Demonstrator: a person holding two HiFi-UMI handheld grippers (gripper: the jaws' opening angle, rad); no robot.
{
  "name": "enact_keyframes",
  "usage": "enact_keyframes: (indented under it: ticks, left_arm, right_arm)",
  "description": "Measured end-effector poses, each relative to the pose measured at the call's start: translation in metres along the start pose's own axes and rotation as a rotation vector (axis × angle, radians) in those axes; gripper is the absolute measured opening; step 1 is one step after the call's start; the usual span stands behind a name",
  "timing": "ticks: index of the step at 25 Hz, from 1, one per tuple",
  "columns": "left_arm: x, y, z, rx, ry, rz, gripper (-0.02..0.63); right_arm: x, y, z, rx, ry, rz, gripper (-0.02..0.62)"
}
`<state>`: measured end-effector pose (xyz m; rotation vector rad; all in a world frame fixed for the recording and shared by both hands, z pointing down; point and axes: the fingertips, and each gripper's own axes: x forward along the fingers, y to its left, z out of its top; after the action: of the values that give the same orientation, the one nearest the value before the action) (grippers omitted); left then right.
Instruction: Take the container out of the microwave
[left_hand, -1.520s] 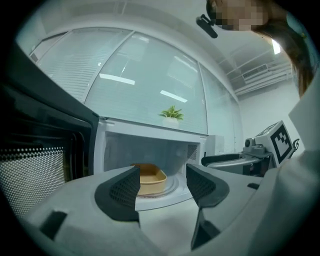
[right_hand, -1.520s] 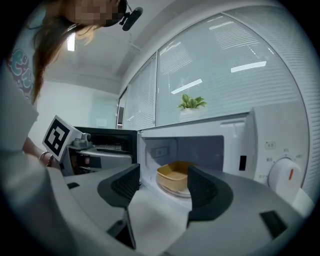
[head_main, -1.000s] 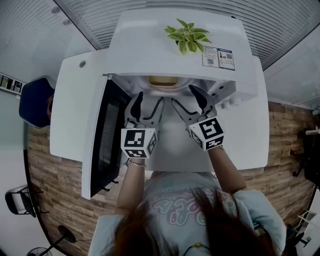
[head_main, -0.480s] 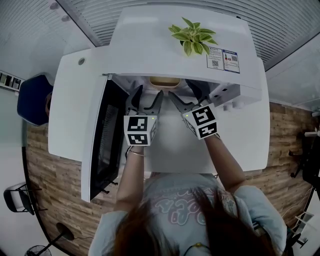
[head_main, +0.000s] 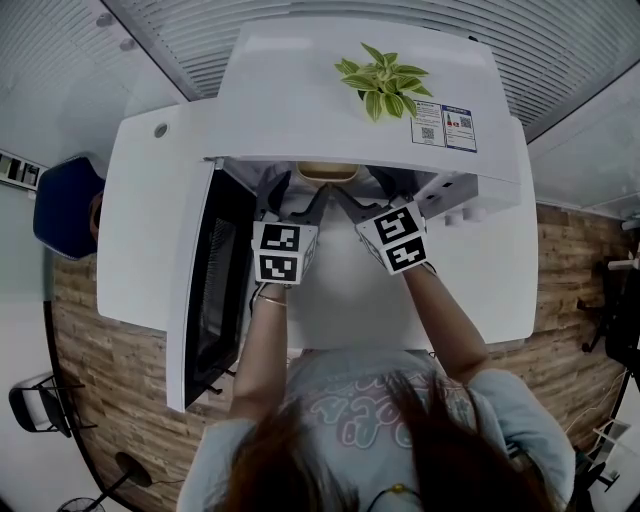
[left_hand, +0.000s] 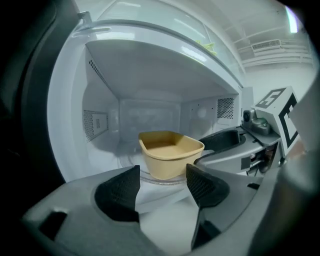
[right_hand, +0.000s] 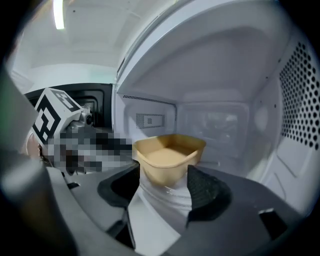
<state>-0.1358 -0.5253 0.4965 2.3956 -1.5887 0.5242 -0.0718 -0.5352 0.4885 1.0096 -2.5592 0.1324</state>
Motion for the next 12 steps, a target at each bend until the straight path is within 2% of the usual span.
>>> enact_keyframes:
  ticks: [3,8,12]
  left_arm:
    - [0.0022,-0.0048,-0.0012,0.024,0.031,-0.032,0.262]
    - [0.0057,-0.0051,0.0055,0.058,0.036,-0.056,0.262]
    - [0.009,-0.006,0.0038,0.079,0.049,-0.078,0.249]
  right_arm:
    - [0.0015,0.0003,-0.0002,0.0,0.012,0.008,0.278]
    - [0.0038,-0.0037,0.0049,0.024,0.012,0.033,0.275]
    - [0.0067,-0.002,0.0006,-0.014,0.05,0.026,0.245]
